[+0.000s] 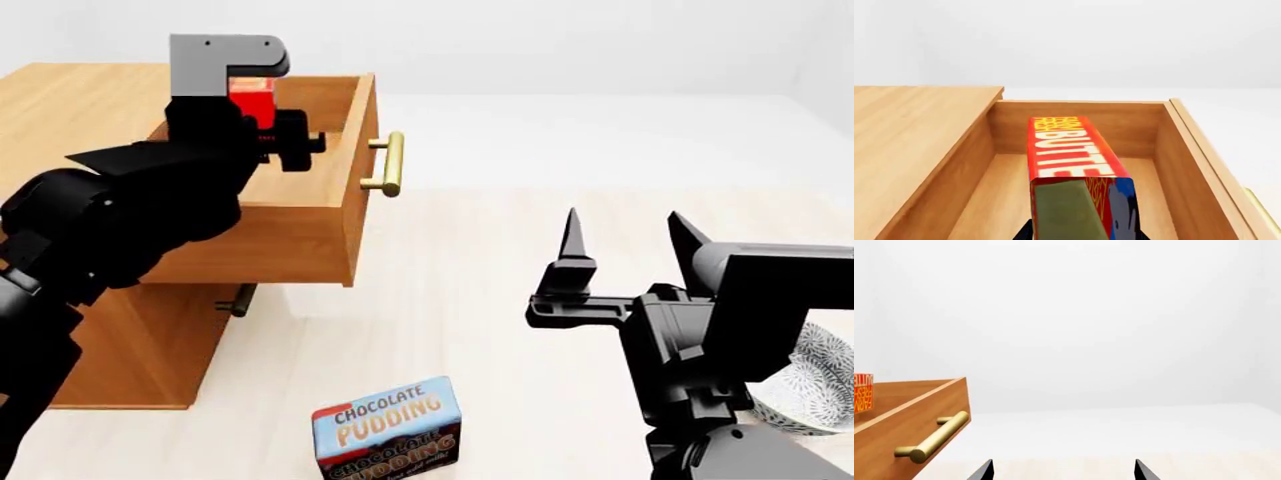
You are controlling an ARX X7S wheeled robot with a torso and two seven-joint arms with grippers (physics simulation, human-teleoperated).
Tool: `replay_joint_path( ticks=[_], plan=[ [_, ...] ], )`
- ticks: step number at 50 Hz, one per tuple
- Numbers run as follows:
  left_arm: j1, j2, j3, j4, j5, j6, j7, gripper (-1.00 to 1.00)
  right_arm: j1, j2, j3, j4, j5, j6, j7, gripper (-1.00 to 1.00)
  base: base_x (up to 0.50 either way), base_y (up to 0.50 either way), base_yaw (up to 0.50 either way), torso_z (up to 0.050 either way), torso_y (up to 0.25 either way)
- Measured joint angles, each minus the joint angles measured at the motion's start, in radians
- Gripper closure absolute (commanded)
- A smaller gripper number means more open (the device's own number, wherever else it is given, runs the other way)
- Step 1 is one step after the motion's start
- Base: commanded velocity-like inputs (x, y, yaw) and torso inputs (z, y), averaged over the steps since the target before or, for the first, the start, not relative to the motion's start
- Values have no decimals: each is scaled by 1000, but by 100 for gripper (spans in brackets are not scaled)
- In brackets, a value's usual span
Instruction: Put the butter at the back in the top drawer of the cabinet and close it.
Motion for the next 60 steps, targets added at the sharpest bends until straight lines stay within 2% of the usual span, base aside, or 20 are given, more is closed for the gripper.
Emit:
replay_joint_path(
  ticks=[10, 11, 37, 60],
  plan=[
    [7, -1, -10, -12, -13, -2, 3, 100, 0, 0, -5, 0, -2, -1, 2, -100, 0, 0, 0, 0, 1],
    [8, -1, -11, -13, -13, -2, 4, -100, 0, 0, -5, 0, -2, -1, 2, -100, 0, 0, 0, 0, 0],
    [-14, -13, -44, 16, 14, 6, -16, -100, 4, 5, -9, -7, 8, 1, 13, -100, 0, 0, 0, 0, 0],
    [26, -67, -27, 404, 111, 102, -67, -100, 18, 6, -16, -10, 17, 6, 20, -100, 0, 0, 0, 0, 0]
  ],
)
